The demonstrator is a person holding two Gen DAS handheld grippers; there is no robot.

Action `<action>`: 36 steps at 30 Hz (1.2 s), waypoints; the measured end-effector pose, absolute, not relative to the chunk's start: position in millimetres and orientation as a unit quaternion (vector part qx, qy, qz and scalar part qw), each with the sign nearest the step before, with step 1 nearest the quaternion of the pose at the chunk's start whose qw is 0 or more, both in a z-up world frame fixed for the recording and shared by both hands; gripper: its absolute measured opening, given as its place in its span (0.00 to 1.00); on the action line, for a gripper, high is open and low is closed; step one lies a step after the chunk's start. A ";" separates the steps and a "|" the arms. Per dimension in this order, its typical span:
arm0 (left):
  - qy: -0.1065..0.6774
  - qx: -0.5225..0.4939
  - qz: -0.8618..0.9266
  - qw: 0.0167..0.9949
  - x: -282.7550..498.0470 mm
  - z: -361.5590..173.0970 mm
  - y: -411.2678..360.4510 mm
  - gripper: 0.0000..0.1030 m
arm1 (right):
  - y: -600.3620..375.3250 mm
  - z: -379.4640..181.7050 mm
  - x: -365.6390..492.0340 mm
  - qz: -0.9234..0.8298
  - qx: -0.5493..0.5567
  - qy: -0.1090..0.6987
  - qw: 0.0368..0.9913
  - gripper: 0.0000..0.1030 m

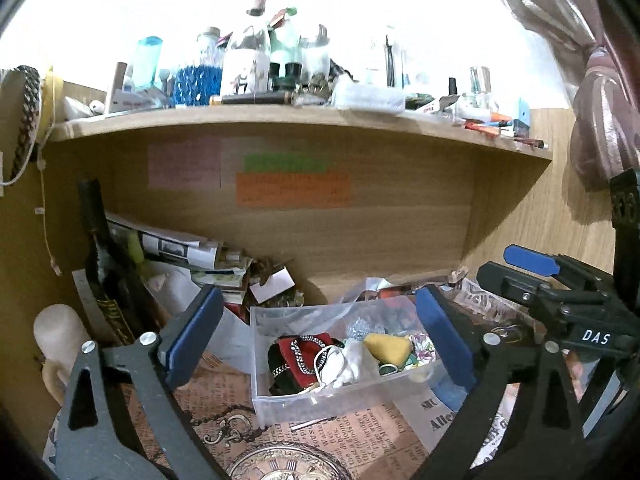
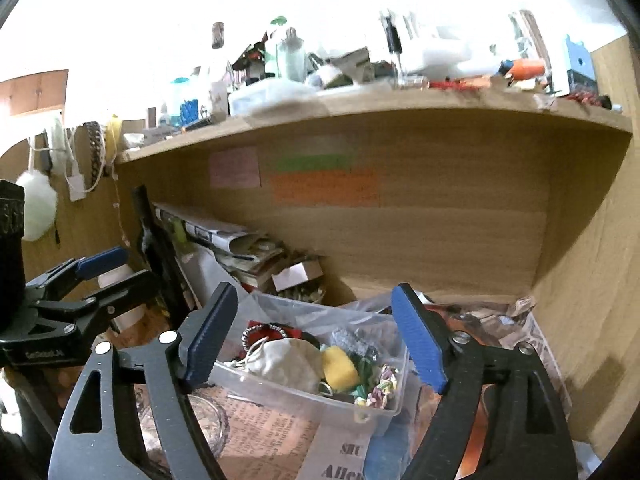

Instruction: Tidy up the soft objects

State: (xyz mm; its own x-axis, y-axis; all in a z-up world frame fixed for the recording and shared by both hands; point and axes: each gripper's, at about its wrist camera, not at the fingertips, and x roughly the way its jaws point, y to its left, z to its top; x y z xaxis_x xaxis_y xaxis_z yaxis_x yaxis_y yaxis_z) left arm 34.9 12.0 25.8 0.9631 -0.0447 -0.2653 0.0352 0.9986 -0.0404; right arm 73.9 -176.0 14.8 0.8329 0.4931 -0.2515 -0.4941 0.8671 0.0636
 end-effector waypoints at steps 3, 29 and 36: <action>0.126 -0.015 -0.016 0.992 29.0 27.6 10.7 0.98 | -177.1 16.8 66.1 0.257 -0.003 0.120 0.959 0.86; 0.128 -0.010 -0.013 0.992 20.6 20.9 7.8 1.00 | -177.0 13.3 51.2 0.257 0.009 0.114 0.960 1.00; 0.128 -0.009 -0.013 0.992 20.6 20.7 8.5 1.00 | -177.9 13.1 51.9 0.259 0.010 0.116 0.959 1.00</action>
